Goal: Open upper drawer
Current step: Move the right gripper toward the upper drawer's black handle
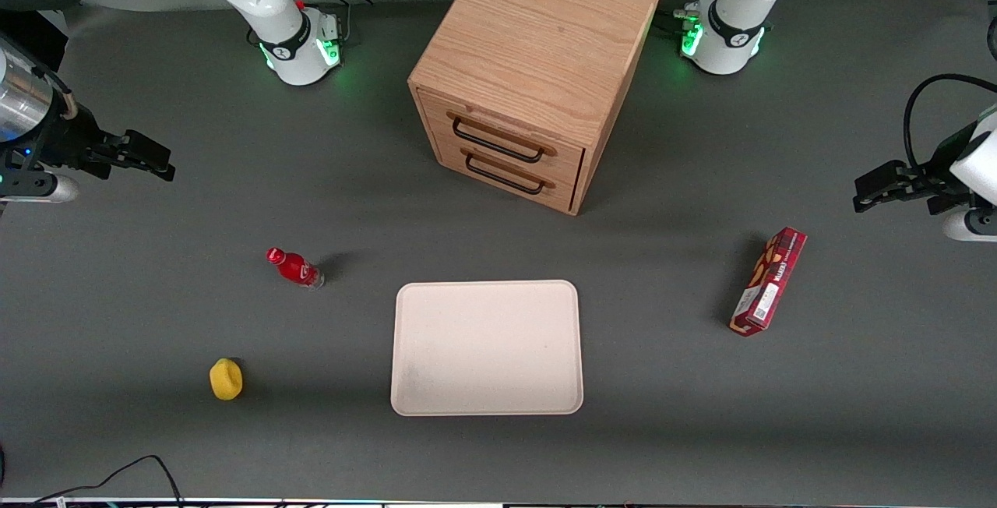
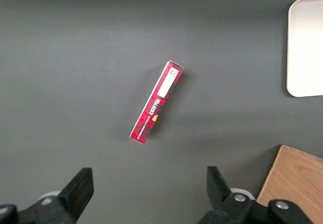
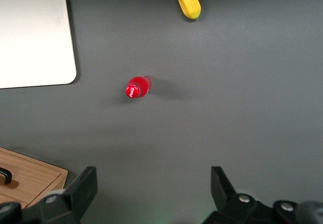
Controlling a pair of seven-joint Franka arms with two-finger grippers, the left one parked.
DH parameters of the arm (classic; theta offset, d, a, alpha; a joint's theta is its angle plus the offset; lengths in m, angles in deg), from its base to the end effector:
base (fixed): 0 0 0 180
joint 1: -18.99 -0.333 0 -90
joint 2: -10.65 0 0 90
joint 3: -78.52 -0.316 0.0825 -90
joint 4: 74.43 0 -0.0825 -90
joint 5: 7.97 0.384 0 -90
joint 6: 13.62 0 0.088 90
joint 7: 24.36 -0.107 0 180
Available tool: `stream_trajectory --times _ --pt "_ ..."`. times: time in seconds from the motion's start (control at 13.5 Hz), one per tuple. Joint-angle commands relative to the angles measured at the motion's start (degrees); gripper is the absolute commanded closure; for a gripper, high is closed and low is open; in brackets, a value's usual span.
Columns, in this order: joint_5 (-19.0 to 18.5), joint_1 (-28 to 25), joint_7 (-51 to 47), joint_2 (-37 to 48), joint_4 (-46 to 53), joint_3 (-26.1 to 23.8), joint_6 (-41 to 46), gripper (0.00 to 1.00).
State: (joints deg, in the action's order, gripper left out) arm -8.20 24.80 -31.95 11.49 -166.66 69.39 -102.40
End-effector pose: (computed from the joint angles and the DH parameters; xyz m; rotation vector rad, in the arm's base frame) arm 0.5459 0.0319 0.6123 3.1280 -0.1167 -0.0703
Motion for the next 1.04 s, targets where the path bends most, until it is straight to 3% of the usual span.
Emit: stream_trajectory --times 0.0,0.22,0.44,0.59,0.96 --pt "0.67 0.87 0.74 1.19 -0.93 -0.28 -0.08 0.00" --pt "0.67 0.18 0.82 0.67 -0.24 -0.28 -0.17 0.00" --pt "1.89 -1.23 1.70 -3.36 4.23 -3.61 -0.17 0.00" --pt "6.62 -1.41 3.01 -7.05 7.48 -8.25 -0.17 0.00" --pt "6.91 -2.72 6.80 -18.56 14.00 -24.78 -2.61 0.00"
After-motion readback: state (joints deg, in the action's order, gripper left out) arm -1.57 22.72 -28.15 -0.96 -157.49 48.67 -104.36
